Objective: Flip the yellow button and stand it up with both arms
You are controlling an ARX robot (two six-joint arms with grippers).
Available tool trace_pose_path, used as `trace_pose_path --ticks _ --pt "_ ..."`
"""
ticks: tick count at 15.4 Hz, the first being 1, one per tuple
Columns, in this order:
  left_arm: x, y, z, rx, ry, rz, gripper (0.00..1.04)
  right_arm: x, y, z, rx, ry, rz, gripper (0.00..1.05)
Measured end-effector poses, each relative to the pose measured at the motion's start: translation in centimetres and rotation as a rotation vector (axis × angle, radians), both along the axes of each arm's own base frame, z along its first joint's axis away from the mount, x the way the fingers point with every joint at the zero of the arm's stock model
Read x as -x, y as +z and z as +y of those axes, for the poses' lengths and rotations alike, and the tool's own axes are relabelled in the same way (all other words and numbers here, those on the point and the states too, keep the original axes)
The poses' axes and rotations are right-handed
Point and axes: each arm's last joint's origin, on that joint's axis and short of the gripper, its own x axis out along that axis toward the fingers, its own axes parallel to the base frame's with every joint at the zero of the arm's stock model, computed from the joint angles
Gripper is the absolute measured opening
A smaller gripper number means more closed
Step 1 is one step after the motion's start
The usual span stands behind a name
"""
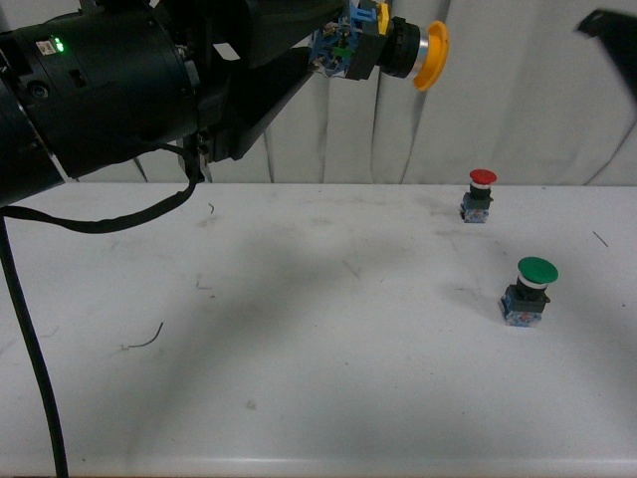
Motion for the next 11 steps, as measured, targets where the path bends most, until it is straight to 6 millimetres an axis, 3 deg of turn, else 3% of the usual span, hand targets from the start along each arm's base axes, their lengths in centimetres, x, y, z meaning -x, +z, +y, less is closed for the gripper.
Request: trace_pose_path --ticks 2,4,11 --pt "0.0 0.0 0.0 0.001 0.0 -0.002 0.3 -0.4 -4.0 3.2 -0.169 0.139 0.259 0.98" --pt "0.0 0.1 0.0 0.003 0.005 -0.005 0.3 0.2 -5.0 5.2 -0.346 0.199 0.413 0.98" --pt "0.0 0.1 -0.1 0.001 -0.013 -0.003 0.3 0.2 -2.4 6.7 -0.387 0.307 0.367 0.98"
